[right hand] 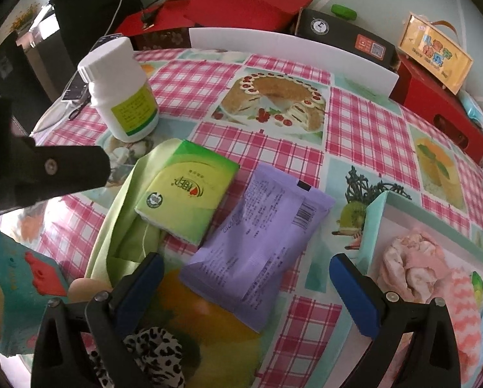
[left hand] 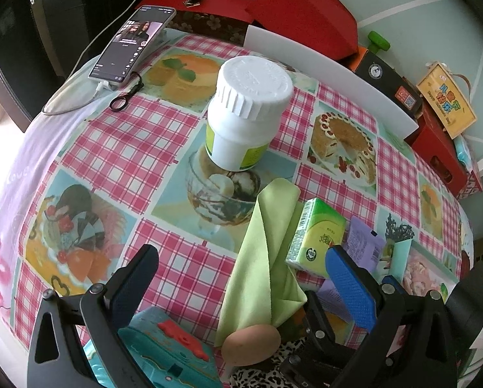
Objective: Organize soft objects
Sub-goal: 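Reach the left tool to the light green cloth while the right tool reaches the purple packet, then close the left tool on the green cloth while the right tool closes on the purple packet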
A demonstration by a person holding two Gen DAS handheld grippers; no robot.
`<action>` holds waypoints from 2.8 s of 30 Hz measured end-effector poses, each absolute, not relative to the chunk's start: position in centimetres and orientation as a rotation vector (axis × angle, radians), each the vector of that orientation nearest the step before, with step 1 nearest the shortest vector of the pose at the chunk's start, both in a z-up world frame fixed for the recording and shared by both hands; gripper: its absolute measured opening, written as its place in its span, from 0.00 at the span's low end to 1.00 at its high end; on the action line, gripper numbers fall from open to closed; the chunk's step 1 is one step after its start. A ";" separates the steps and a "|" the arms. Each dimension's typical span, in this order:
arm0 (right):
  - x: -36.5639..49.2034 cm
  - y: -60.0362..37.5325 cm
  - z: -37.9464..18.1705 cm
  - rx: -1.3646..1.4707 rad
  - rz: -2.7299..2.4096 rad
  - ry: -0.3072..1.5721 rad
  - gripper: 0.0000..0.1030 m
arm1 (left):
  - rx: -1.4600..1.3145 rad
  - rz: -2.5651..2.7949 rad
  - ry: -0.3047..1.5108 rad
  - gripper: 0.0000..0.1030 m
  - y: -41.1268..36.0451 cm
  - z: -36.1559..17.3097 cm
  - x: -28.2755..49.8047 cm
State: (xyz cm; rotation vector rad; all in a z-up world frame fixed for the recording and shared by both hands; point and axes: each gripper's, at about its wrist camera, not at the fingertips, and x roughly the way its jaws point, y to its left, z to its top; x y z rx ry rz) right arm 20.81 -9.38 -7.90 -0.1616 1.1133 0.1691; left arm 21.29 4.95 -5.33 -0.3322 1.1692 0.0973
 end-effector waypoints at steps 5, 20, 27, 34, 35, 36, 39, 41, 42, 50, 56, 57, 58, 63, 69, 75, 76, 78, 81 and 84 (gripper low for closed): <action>21.2 -9.3 -8.5 -0.150 0.187 1.125 1.00 | -0.342 0.109 1.169 1.00 5.4 -5.5 21.2; 21.8 -10.5 -8.9 -0.153 0.163 1.100 0.95 | -0.368 0.096 1.166 1.00 5.7 -5.6 21.3; 21.5 -11.4 -8.3 -0.155 0.155 1.087 0.84 | -0.372 0.090 1.180 1.00 5.5 -5.8 21.4; 21.6 -12.6 -7.8 -0.153 0.153 1.070 0.64 | -0.344 0.097 1.196 0.99 5.2 -6.1 21.7; 21.6 -12.8 -7.7 -0.148 0.156 1.068 0.63 | -0.335 0.097 1.197 0.99 5.1 -6.2 21.7; 21.7 -12.9 -7.6 -0.142 0.160 1.067 0.63 | -0.320 0.098 1.199 0.99 4.9 -6.2 21.7; 21.8 -13.3 -7.5 -0.123 0.180 1.063 0.63 | -0.262 0.108 1.200 0.99 4.3 -6.1 21.8; 21.8 -13.3 -7.5 -0.120 0.187 1.059 0.63 | -0.214 0.113 1.198 0.99 3.7 -6.0 21.9; 21.8 -13.4 -7.5 -0.116 0.191 1.059 0.63 | -0.189 0.116 1.201 0.99 3.4 -6.0 22.0; 21.9 -14.0 -7.1 -0.065 0.222 1.061 0.63 | -0.059 0.070 1.218 0.99 1.0 -5.7 21.9; 21.8 -14.2 -7.1 -0.060 0.238 1.062 0.63 | -0.003 0.054 1.251 0.92 -0.7 -6.7 21.9; 21.8 -14.2 -7.1 -0.060 0.240 1.061 0.63 | 0.000 0.045 1.258 0.85 -1.0 -6.9 21.8; 21.8 -14.2 -7.1 -0.062 0.242 1.062 0.63 | -0.012 0.032 1.266 0.83 -1.1 -7.1 21.8; 21.6 -13.6 -7.3 -0.116 0.240 1.063 0.63 | -0.027 0.033 1.280 0.77 -1.1 -7.8 21.8; 21.4 -13.8 -7.2 -0.136 0.264 1.064 0.63 | -0.022 0.056 1.285 0.66 -0.8 -8.4 21.5; 21.3 -14.0 -7.2 -0.167 0.264 1.069 0.63 | -0.020 0.035 1.294 0.65 -0.8 -9.5 21.7; 21.3 -14.0 -7.2 -0.170 0.266 1.070 0.63 | -0.020 0.033 1.296 0.65 -0.7 -9.7 21.8; 21.2 -14.1 -7.2 -0.176 0.270 1.071 0.63 | -0.019 0.029 1.300 0.65 -0.8 -10.1 21.8; 21.2 -14.0 -7.2 -0.185 0.271 1.072 0.63 | -0.021 0.020 1.300 0.61 -0.6 -10.3 21.8; 21.2 -14.0 -7.2 -0.187 0.271 1.072 0.63 | -0.020 0.016 1.295 0.54 -0.6 -10.6 22.1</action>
